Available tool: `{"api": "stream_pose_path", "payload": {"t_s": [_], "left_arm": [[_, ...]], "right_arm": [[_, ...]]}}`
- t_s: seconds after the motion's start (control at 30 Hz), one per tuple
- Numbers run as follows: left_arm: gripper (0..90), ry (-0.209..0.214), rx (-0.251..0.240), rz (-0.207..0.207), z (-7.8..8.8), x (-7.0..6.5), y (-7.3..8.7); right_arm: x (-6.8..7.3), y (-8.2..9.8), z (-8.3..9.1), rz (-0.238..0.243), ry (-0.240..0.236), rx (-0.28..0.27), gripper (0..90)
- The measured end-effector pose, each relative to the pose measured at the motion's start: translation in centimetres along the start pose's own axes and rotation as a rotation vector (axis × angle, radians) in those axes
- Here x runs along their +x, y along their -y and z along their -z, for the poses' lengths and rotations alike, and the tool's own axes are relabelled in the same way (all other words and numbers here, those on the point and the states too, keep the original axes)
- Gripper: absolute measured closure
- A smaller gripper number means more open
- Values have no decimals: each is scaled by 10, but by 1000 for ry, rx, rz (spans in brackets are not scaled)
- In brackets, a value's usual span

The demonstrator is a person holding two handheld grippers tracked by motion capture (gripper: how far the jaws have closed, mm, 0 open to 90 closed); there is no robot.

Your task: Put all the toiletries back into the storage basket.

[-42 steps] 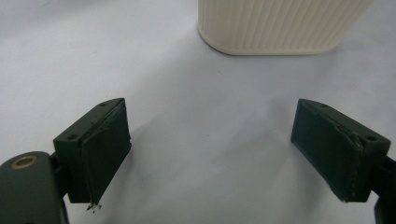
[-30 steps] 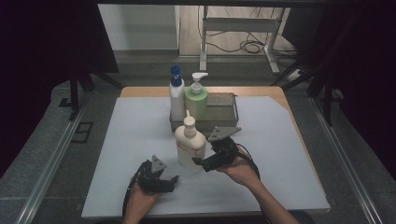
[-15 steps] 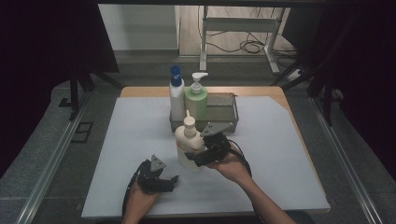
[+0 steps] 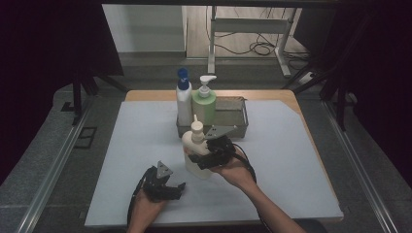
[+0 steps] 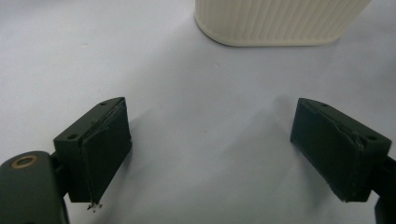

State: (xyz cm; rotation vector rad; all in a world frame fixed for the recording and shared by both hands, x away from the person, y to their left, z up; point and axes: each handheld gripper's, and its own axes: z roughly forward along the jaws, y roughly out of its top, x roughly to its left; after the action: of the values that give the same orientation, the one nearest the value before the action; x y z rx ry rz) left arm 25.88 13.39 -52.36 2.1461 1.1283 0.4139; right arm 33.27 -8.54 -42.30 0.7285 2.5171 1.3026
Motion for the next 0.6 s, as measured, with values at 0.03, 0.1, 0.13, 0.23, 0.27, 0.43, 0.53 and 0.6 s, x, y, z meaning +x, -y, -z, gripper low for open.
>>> {"api": "stream_pose_path", "payload": {"t_s": [0.03, 0.1, 0.13, 0.23, 0.27, 0.43, 0.53, 0.6], "left_arm": [[118, 0, 0, 0, 0, 0, 0], [119, 0, 0, 0, 0, 0, 0], [118, 0, 0, 0, 0, 0, 0], [119, 0, -1, 0, 0, 0, 0], [119, 0, 0, 0, 0, 0, 0], [119, 0, -1, 0, 0, 0, 0], [119, 0, -1, -1, 0, 0, 0], [119, 0, -2, 0, 0, 0, 0]], "right_arm": [[0, -1, 0, 0, 2, 0, 225], [0, -1, -1, -4, 2, 4, 257], [1, -2, -1, -3, 2, 5, 277], [3, -3, -1, 13, -10, 11, 349], [4, -3, 0, 19, -4, 12, 357], [2, -3, 3, 24, -12, 11, 381], [3, -4, 3, 29, -11, 17, 382], [3, -4, 3, 30, -14, 21, 383]]}}
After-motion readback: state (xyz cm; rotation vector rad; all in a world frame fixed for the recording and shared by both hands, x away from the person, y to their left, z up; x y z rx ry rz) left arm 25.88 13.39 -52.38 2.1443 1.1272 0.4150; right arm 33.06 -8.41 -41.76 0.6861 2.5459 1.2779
